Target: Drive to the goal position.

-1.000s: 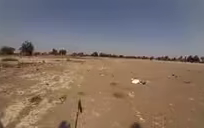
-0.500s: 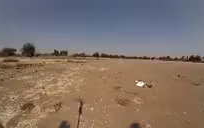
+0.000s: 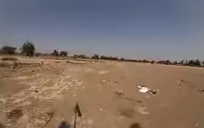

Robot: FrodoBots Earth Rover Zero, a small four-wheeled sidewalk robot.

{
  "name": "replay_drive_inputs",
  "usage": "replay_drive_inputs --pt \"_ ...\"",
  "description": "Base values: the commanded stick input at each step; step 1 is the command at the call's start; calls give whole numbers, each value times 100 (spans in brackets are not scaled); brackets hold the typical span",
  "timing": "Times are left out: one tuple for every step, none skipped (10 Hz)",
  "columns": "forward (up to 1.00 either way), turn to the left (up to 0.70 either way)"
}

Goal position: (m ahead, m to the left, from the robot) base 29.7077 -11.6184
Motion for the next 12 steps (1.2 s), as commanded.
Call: replay_drive_inputs --pt "50 0" --pt "50 0" --pt "50 0" --pt "50 0" --pt "50 0" --pt "50 0" --pt "50 0" --pt "50 0" --pt "50 0" --pt "50 0" --pt "50 0" --pt "50 0"
